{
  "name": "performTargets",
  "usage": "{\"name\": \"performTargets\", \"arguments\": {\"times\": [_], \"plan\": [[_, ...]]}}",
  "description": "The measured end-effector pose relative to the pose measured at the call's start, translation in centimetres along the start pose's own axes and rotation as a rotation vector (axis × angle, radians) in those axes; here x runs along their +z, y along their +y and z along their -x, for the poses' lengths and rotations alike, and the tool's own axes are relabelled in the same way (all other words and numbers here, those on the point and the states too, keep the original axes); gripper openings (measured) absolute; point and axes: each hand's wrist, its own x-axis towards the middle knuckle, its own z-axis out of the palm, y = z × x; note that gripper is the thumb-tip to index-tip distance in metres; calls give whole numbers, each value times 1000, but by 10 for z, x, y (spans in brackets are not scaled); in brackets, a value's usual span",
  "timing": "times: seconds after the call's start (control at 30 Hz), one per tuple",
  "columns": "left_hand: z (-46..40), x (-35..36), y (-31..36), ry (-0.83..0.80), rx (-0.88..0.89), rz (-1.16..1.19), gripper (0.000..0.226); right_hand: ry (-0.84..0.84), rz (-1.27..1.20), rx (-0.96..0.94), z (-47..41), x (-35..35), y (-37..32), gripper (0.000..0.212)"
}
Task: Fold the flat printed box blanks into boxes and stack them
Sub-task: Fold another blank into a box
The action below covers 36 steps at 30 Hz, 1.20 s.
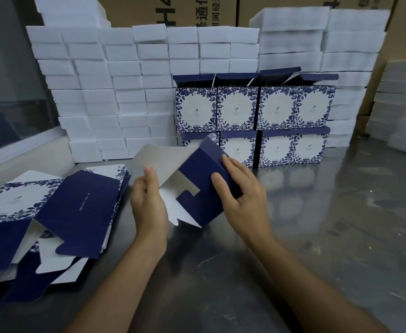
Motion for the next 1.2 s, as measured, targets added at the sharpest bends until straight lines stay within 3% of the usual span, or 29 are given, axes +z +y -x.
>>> {"name": "performTargets", "arguments": {"times": [0.17, 0.4, 0.63, 0.8, 0.97, 1.2], "plan": [[5, 3, -1, -79, 43, -35, 36, 77, -47, -7, -4, -3, -2, 44], [11, 3, -1, -84, 297, -195, 38, 134, -26, -63, -5, -2, -4, 38], [12, 3, -1, -64, 342, -196, 37, 182, -99, -73, -9, 0, 1, 26], [8, 3, 1, -8, 284, -153, 36, 157, -101, -94, -6, 2, 1, 31], [2, 0, 4, 64, 119, -75, 42, 126, -137, -66, -4, 4, 2, 34], [1, 0, 6, 85, 74, -31, 45, 88, -154, -46, -4, 2, 7, 35]]}}
